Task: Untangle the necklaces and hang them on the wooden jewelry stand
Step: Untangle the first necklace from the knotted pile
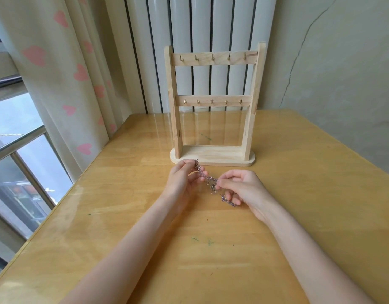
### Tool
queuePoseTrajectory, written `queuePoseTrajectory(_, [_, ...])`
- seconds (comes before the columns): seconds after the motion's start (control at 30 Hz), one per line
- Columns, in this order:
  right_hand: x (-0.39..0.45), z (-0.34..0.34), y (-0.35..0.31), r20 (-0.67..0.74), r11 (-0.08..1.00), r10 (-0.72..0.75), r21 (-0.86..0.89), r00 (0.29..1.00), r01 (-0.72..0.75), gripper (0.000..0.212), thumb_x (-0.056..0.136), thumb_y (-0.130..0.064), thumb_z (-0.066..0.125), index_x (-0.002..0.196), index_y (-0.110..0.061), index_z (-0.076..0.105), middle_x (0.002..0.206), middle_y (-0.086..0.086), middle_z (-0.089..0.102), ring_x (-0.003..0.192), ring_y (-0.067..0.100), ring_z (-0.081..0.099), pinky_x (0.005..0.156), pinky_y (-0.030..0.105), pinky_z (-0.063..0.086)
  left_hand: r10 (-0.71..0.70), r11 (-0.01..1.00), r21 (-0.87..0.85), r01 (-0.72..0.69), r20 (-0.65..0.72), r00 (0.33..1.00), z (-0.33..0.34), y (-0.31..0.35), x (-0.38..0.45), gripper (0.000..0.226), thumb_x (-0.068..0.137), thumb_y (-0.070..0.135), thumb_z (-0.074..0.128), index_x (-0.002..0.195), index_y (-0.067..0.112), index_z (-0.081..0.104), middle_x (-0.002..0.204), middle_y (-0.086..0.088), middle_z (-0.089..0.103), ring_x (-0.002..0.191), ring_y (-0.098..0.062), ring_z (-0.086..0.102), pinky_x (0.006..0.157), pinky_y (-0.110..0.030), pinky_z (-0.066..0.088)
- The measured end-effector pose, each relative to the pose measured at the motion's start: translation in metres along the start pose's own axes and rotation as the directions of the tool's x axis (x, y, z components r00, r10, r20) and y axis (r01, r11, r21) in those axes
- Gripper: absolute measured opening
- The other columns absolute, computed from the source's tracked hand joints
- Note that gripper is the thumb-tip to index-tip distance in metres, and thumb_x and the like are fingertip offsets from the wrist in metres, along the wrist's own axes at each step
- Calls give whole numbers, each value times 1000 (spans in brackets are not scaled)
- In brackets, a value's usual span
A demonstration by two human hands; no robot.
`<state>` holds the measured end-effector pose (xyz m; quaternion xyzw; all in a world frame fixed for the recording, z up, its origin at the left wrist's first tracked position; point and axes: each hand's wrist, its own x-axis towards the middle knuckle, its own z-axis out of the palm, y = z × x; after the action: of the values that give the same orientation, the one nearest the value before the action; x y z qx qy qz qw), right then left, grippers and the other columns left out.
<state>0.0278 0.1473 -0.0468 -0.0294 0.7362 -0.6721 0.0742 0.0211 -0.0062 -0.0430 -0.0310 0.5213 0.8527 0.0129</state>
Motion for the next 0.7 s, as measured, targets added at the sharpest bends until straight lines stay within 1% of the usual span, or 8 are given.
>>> queuePoseTrajectory(0.07, [1, -2, 0, -39, 1000, 2, 15, 999, -2, 8, 82, -1, 61, 76, -6, 61, 58, 2, 56, 38, 7, 38, 34, 17, 26, 1, 1000, -4, -1, -23, 1000, -1, 0, 1, 12, 95, 10, 45, 84, 13, 47, 67, -2, 57, 57, -11, 61, 52, -17, 50])
queuePoseTrajectory(0.1, [1, -3, 0, -57, 1000, 0, 18, 998, 1, 8, 83, -2, 61, 76, -6, 61, 54, -1, 51, 38, 6, 36, 34, 17, 24, 34, 997, 72, -30, -44, 998, -1, -1, 2, 12, 95, 11, 46, 84, 15, 48, 70, -1, 57, 59, -10, 60, 52, -17, 49])
queuePoseTrajectory(0.13, [2, -4, 1, -64, 1000, -7, 17, 998, 8, 8, 83, -3, 61, 77, -7, 62, 51, -3, 47, 37, 5, 34, 34, 16, 24, 99, 973, 217, -84, -62, 993, -3, -2, 4, 13, 94, 12, 48, 83, 17, 49, 74, 1, 57, 62, -8, 58, 53, -17, 48])
queuePoseTrajectory(0.2, [2, -6, 1, -47, 999, -36, 7, 998, 36, 7, 84, -6, 63, 78, -7, 64, 47, -8, 46, 38, 4, 34, 35, 15, 24, 273, 812, 534, -237, 12, 962, -5, -5, 5, 14, 92, 10, 53, 83, 22, 54, 81, 7, 57, 69, -6, 54, 59, -17, 47])
queuePoseTrajectory(0.27, [1, -5, 1, -19, 998, -69, -17, 997, 69, 5, 85, -8, 64, 80, -7, 66, 49, -7, 49, 39, 4, 37, 35, 15, 26, 298, 677, 650, -345, 186, 936, -4, -9, 4, 14, 88, 8, 59, 82, 21, 60, 84, 10, 59, 74, -3, 52, 65, -16, 44])
queuePoseTrajectory(0.37, [2, -3, 2, 13, 993, -119, 1, 993, 119, 8, 87, -5, 60, 85, -6, 67, 59, 1, 59, 42, 7, 41, 36, 16, 28, 208, 673, 642, -366, 311, 927, 0, -12, -1, 8, 88, 5, 58, 88, 11, 63, 76, 6, 61, 63, 4, 52, 60, -11, 39])
queuePoseTrajectory(0.5, [3, -5, 3, 35, 988, -153, 43, 988, 151, 12, 89, 0, 54, 95, -5, 63, 69, 5, 66, 47, 16, 40, 39, 24, 28, 146, 775, 575, -261, 239, 960, -3, -10, -1, 13, 88, 3, 58, 93, 13, 64, 74, 1, 64, 64, -7, 53, 59, -17, 44])
queuePoseTrajectory(0.7, [5, -7, 4, -46, 986, -167, 8, 985, 168, 5, 85, -4, 62, 85, -6, 66, 64, 0, 67, 45, 14, 39, 38, 22, 30, 139, 770, 584, -257, 239, 961, -2, -9, -2, 12, 87, 4, 60, 86, 14, 66, 72, 0, 62, 56, 2, 52, 53, -13, 42])
